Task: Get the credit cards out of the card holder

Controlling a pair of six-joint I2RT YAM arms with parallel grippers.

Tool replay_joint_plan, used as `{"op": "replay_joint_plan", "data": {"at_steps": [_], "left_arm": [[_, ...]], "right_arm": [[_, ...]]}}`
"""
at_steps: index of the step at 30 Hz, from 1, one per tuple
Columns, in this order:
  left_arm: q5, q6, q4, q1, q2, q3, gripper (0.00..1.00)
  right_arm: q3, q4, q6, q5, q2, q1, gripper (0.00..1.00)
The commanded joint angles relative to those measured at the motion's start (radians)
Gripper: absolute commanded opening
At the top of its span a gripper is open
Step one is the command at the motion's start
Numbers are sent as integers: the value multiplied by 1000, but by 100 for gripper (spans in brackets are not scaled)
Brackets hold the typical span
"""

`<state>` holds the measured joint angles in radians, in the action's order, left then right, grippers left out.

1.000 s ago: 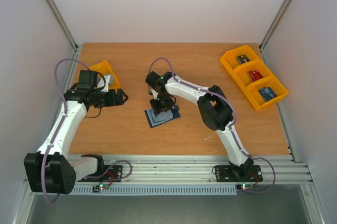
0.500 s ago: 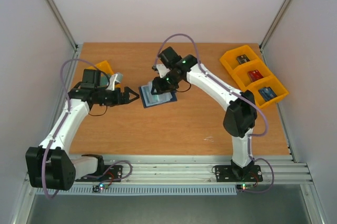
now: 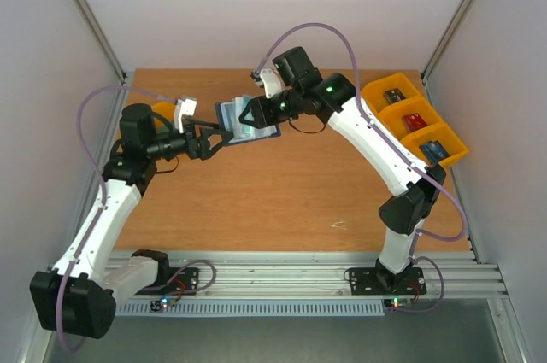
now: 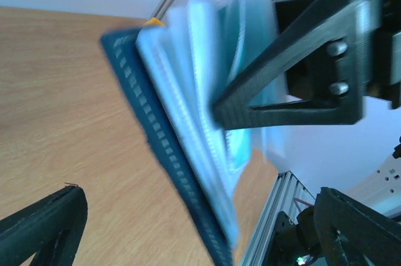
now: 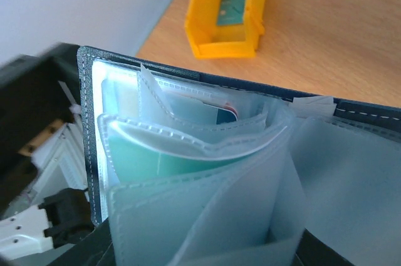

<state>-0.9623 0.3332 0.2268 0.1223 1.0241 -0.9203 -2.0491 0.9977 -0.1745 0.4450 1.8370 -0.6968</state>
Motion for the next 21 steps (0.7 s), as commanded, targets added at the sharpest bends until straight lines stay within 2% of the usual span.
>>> {"op": "replay_joint_plan", "data": {"at_steps": [1, 11, 16, 21], "left_arm": [[55, 81, -195, 33, 8, 27, 99], [91, 105, -308, 107, 31, 48, 81], [126, 101, -305, 114, 39, 69, 63], [110, 127, -358, 115, 38, 72, 41]], "right_arm": [[-46, -51, 50, 58, -44, -2, 4], [-80, -67, 70, 65, -37, -30, 5], [-102, -70, 76, 63, -40, -40, 5], [-107, -71, 75, 63, -33, -58, 5]]}}
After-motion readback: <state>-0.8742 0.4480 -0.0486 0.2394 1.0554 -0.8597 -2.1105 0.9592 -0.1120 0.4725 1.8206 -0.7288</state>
